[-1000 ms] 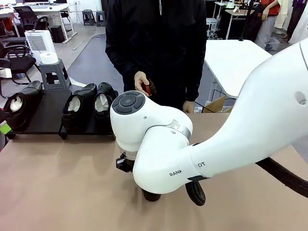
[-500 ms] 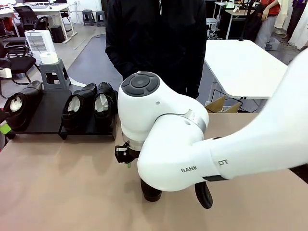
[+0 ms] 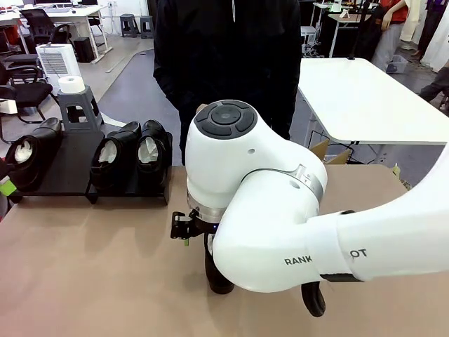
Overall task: Organize the shoes by placing them on the stand.
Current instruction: Pick up one Shoe and place it in the middle of the table, then place the Shoe from the middle of the table onto the Shoes Stand.
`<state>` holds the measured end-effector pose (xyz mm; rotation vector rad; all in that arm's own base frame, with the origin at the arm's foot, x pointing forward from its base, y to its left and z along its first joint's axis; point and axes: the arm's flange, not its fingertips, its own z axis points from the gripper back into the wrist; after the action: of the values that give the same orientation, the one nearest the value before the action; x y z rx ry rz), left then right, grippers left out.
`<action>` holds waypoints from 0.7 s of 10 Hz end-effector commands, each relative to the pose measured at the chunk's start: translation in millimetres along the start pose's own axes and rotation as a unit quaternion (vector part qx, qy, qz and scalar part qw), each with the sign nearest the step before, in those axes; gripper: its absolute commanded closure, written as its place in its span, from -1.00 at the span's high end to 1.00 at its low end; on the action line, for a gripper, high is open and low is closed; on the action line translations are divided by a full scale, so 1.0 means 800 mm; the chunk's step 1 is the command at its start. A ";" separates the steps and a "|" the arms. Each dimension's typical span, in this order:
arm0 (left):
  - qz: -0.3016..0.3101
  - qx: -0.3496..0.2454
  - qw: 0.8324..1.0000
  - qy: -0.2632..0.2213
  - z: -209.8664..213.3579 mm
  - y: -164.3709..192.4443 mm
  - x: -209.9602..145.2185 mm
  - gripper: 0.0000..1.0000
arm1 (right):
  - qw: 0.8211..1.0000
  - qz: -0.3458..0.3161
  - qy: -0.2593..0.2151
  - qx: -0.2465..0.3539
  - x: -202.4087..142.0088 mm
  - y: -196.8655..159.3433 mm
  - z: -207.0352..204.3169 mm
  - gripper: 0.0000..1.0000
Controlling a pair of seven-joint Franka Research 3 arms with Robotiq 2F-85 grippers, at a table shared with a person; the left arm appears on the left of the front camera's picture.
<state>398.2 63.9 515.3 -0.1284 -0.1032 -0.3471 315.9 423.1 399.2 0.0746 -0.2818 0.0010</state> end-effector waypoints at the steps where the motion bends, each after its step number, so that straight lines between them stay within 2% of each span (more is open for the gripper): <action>1: 0.002 -0.004 1.000 -0.004 -0.001 0.001 -0.003 1.00 | 1.000 -0.005 -0.003 -0.009 0.006 0.008 -0.001 1.00; 7: 0.002 -0.004 1.000 -0.004 -0.001 0.001 -0.003 1.00 | 1.000 -0.001 0.001 -0.001 0.002 0.000 -0.002 1.00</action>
<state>398.2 63.9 515.3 -0.1284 -0.1032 -0.3471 318.0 423.9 398.5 0.0722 -0.2792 -0.0006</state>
